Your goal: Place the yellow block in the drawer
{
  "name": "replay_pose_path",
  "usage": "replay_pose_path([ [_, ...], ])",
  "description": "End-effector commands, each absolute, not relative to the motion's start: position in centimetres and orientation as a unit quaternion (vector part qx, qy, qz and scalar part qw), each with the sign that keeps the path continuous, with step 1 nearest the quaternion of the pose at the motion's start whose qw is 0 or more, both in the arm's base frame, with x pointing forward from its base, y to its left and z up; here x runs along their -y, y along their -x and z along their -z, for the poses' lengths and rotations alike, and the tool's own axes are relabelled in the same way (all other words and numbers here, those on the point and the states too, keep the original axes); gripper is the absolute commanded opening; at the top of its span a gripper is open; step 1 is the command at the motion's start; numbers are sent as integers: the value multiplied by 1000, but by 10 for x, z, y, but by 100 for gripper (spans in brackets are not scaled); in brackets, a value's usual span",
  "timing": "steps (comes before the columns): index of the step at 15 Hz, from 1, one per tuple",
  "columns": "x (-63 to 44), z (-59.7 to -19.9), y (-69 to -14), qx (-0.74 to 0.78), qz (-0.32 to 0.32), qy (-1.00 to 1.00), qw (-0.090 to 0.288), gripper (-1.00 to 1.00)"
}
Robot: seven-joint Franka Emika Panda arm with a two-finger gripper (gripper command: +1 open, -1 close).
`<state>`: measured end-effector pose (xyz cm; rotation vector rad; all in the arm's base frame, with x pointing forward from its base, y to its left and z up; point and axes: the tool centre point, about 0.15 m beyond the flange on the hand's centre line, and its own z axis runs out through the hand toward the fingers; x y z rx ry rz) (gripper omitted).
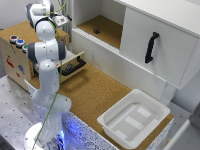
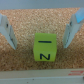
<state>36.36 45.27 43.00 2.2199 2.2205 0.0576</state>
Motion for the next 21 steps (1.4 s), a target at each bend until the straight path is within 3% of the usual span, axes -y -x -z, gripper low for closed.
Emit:
replay_pose_path([
  [1, -466, -436, -379, -693, 37, -719, 33, -100],
  [5, -462, -432, -378, -690, 43, -721, 47, -100],
  [11, -451, -440, -375, -686, 23, -727, 19, -100],
  [14, -435, -453, -370, -664, 2, -747, 36, -100],
  [21, -365, -449, -351, -633, 1, -774, 21, -100],
])
